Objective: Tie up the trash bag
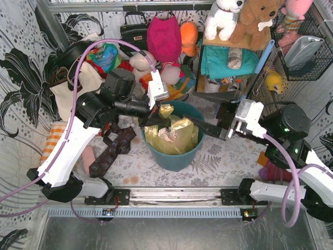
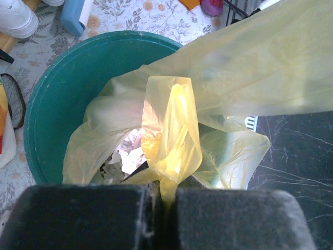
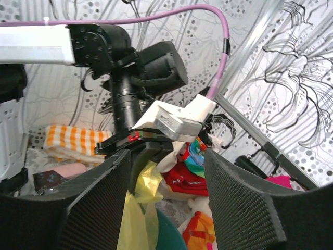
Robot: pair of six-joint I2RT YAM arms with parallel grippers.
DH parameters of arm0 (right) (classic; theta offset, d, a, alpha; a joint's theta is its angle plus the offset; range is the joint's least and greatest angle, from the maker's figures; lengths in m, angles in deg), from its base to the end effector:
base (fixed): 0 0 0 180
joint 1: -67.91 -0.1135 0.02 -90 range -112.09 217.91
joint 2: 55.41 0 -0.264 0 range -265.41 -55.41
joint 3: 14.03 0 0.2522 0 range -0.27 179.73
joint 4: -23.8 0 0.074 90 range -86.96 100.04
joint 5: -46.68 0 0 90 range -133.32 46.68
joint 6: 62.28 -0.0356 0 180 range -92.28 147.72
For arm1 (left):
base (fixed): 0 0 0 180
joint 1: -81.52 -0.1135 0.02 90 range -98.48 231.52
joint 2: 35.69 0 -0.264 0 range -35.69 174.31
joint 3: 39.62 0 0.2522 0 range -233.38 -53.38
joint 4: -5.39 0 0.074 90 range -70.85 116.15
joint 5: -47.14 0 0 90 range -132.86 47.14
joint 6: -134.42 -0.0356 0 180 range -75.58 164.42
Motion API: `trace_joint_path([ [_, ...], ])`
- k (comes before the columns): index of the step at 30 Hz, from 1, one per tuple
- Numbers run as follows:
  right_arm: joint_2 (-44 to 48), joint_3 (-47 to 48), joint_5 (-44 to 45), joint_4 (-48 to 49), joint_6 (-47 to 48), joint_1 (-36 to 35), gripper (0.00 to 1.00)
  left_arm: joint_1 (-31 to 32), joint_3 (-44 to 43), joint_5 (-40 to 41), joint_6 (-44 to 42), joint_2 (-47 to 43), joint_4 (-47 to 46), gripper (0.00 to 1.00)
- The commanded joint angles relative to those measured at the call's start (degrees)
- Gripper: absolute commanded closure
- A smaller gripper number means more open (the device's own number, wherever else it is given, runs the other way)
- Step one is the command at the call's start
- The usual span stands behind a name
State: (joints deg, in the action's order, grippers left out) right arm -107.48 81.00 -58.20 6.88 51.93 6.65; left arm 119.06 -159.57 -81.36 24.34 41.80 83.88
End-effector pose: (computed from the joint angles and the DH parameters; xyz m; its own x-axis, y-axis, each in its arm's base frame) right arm 0.0592 0.1269 0.5412 0.5855 0.2435 -0.7732 -0.7875 0.3972 -0.4713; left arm 0.1699 -0.1585 0.4816 -0.1373 0.4444 -0.8853 0.9829 0.1717 -0.0663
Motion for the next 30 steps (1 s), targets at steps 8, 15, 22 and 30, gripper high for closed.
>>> trace_joint_path([
  [8, -15.2, 16.9, -2.8, -13.4, -11.9, 9.9, 0.44, 0.0, -2.8, 1.7, -0.6, -0.4, -3.5, 1.0],
  [15, -19.7, 19.8, -23.5, -17.2, -26.8, 22.8, 0.44, 0.1, -3.1, 2.9, -0.3, 0.2, -4.4, 1.0],
  [22, -20.4, 21.1, -35.9, -12.2, -34.3, 37.8, 0.45, 0.0, -3.4, 4.5, -0.3, 0.5, -4.2, 1.0],
  [30, -21.3, 8.3, -50.4, 12.7, -49.2, 43.2, 0.48, 0.1, -3.0, 6.3, 1.0, 0.5, -5.7, 1.0],
])
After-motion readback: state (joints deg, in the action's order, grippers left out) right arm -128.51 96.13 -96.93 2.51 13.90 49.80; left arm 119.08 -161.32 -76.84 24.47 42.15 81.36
